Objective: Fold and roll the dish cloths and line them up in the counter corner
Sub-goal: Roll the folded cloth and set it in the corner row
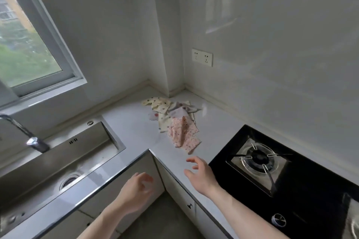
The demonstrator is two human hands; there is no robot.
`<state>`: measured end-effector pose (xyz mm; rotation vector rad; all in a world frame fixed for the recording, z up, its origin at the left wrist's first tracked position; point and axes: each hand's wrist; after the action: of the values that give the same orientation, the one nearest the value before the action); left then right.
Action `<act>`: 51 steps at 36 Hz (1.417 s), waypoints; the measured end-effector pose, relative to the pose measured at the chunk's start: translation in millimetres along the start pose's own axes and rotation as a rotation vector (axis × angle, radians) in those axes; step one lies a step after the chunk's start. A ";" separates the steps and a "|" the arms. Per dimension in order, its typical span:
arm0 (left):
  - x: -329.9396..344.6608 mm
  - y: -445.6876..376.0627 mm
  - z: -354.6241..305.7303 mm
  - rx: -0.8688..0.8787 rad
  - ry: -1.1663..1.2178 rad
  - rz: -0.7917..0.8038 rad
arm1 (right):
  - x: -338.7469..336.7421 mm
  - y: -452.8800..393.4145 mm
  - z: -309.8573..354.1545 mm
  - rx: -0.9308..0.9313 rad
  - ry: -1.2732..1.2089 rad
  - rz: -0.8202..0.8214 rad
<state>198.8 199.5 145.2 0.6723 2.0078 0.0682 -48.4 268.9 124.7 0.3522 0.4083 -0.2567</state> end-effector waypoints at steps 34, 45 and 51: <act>1.1 -337.6 25.7 0.580 -0.397 0.381 | 69.1 -192.8 -18.1 0.468 0.028 -0.420; 59.1 -419.1 77.4 0.773 -0.202 0.017 | 80.5 -272.0 -90.7 0.406 0.323 -0.557; 77.3 -422.9 96.1 0.863 -0.080 -0.134 | 105.3 -280.7 -121.4 0.193 0.460 -0.806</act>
<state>67.9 -142.0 -100.2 1.0366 1.9549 -0.9339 -83.8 42.4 -103.5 0.4232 0.9788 -1.0169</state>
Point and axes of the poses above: each hand's wrist, its own y-axis away from the middle knuckle, its own x-axis out of the palm, z = x × y, and after that the axes turned 1 degree about x, right-handed
